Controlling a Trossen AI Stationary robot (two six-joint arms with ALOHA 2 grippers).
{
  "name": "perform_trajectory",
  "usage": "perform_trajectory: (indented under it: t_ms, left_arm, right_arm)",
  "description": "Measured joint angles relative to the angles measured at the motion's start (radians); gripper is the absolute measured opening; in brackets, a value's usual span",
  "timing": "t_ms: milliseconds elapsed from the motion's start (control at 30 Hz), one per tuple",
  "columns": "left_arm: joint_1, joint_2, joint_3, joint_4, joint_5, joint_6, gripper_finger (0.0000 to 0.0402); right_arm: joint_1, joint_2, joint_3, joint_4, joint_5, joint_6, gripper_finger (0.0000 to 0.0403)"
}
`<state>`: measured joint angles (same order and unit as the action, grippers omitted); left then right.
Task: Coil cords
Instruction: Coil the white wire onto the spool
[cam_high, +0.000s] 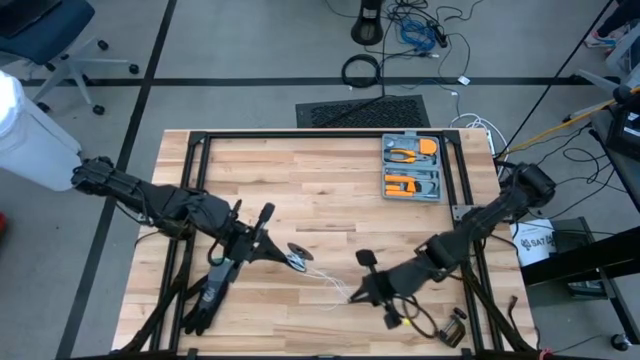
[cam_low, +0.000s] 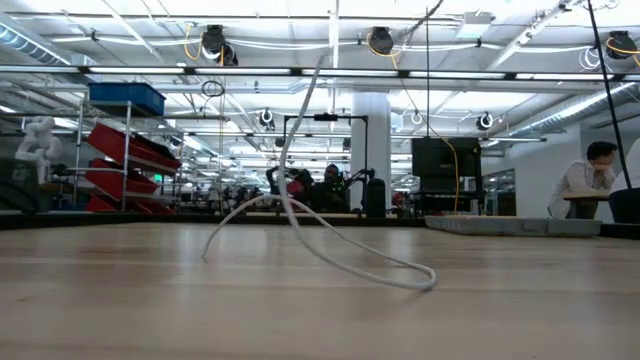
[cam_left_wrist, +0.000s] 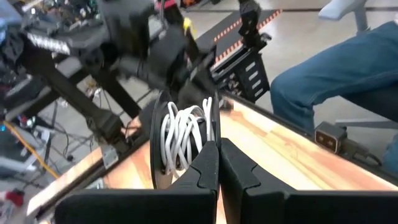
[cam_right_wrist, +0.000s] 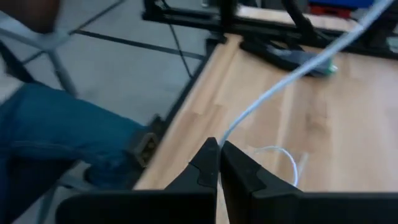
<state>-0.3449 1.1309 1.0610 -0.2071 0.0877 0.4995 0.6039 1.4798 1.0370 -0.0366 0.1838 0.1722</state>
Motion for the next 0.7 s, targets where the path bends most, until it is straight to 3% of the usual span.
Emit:
perform_trajectory:
  t_ms: [333,700]
  left_arm:
    - [0.031,0.0,0.0,-0.059,0.011,-0.05,0.0001]
    - [0.035,0.041,-0.001,-0.069,0.072,-0.05,0.0001]
  right_arm:
    - [0.067,-0.087,0.007,0.007,0.132,-0.024,0.0]
    - [0.029,-0.095,0.176,0.004,0.185,-0.364,0.0]
